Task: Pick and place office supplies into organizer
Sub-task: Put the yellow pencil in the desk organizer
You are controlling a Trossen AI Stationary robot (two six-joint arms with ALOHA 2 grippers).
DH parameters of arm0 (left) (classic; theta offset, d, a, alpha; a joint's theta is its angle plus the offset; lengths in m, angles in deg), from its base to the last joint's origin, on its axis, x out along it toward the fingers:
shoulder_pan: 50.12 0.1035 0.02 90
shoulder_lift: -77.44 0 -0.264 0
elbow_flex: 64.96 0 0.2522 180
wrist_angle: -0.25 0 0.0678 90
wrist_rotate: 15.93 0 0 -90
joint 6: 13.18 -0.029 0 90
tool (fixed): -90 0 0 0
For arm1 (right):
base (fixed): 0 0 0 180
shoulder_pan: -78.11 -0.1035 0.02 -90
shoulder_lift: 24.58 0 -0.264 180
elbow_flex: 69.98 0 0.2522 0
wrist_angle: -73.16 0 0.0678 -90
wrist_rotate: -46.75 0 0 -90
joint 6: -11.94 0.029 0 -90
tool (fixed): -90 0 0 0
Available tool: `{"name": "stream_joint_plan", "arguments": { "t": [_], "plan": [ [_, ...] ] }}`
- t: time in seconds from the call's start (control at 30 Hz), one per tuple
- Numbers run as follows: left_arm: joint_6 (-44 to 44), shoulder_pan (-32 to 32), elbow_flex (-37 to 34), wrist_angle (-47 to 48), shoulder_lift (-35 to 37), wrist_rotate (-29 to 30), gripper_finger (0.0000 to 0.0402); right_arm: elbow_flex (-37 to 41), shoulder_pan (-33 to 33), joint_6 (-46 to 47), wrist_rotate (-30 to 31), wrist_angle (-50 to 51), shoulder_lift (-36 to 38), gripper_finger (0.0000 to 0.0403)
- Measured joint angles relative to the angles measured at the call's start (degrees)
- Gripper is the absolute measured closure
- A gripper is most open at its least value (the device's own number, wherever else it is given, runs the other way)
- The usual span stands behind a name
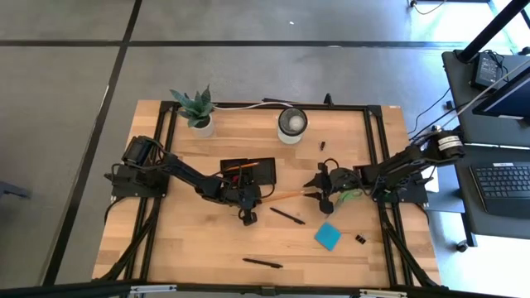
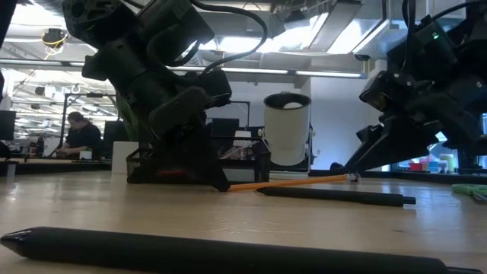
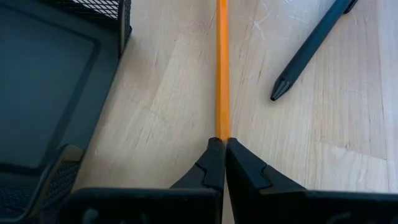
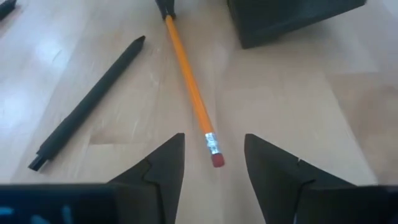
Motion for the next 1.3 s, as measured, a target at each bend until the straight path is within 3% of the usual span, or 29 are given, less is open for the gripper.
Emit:
{"name": "stream_joint_plan", "arguments": {
  "t": [0.43,0.7,1.13,1.3],
  "plan": [
    [0.0,0.0,0.0,0.0,0.0,0.0,0.0400,0.0,0.0,-0.4,0.0,-10.1,-10.2,0.0271],
    [0.0,0.0,0.0,0.0,0.0,0.0,0.0400,0.0,0.0,-0.5,0.0,-12.0,-11.1,0.0284],
    [0.0,0.0,0.0,0.0,0.0,0.0,0.0400,0.0,0.0,-3.1,-0.5,-11.0,-11.1,0.0378],
    [0.0,0.0,0.0,-0.1,0.1,0.0,0.0398,0.0,0.0,-3.6,-0.4,-11.0,-11.1,0.0381]
  ]
}}
